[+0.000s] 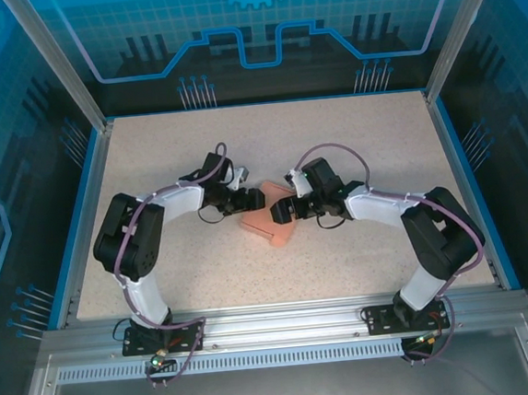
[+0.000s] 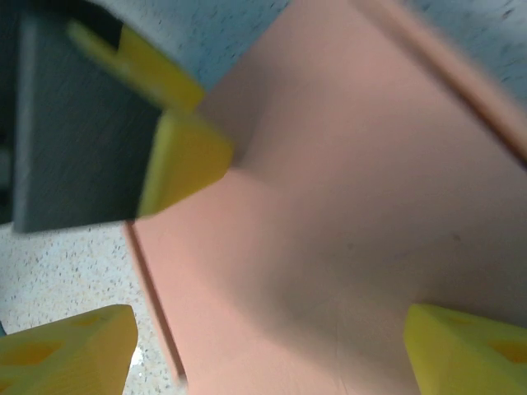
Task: Fold the paper box
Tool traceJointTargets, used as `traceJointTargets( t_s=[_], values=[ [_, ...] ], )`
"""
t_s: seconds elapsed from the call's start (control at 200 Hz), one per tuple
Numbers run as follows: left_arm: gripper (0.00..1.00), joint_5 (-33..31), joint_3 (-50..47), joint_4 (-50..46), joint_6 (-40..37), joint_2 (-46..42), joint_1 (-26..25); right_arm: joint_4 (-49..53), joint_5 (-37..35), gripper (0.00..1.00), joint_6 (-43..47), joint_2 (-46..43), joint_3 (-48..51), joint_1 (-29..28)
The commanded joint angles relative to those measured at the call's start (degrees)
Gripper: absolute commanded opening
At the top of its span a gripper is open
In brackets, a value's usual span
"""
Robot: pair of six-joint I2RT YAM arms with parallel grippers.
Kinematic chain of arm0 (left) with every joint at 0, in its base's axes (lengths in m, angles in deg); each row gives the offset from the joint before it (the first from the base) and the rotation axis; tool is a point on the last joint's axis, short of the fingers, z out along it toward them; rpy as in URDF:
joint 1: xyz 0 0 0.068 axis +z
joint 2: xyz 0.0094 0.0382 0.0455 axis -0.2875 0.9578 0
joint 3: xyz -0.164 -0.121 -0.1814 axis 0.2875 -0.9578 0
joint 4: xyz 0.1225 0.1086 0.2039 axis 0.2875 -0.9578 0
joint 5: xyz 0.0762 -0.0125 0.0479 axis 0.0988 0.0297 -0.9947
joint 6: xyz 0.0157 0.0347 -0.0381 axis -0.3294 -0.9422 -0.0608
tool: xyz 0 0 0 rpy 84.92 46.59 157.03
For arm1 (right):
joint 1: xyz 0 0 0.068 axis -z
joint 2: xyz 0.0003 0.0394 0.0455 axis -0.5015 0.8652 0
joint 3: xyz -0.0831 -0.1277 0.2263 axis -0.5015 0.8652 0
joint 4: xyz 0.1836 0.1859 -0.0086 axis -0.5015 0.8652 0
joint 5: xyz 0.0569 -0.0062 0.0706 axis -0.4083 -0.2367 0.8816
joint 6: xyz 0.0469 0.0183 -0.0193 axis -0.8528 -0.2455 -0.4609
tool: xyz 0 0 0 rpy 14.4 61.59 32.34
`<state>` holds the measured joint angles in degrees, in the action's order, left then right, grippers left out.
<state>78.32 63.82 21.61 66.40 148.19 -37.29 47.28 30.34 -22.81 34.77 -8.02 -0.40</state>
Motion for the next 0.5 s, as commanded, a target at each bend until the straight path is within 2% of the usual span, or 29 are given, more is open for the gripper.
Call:
traceJointTargets(
  t_s=[0.0, 0.09, 0.215, 0.39, 0.495],
  values=[
    [0.79, 4.0, -2.7, 3.9, 2.6, -3.8, -0.7, 3.5, 1.3, 0.85, 3.3, -0.3, -2.1, 2.4],
    [0.84, 1.8, -3.3, 3.2, 2.1, -4.6, -0.7, 5.4, 1.4, 0.85, 4.1, -1.0, -2.3, 3.2],
    [0.85, -3.0, -2.4, 1.0, 1.6, -5.1, -0.7, 7.5, 1.0, 0.85, 4.5, -2.0, -1.6, 3.0],
    [0.79, -2.7, -1.6, 0.2, 2.2, -5.0, -1.6, 9.8, -2.8, 0.84, 6.1, -3.2, -1.7, 1.4],
    [0.78, -4.7, -1.9, -0.8, 2.4, -5.3, -2.5, 11.5, -5.7, 0.84, 7.4, -3.2, -2.6, 1.1]
  ],
)
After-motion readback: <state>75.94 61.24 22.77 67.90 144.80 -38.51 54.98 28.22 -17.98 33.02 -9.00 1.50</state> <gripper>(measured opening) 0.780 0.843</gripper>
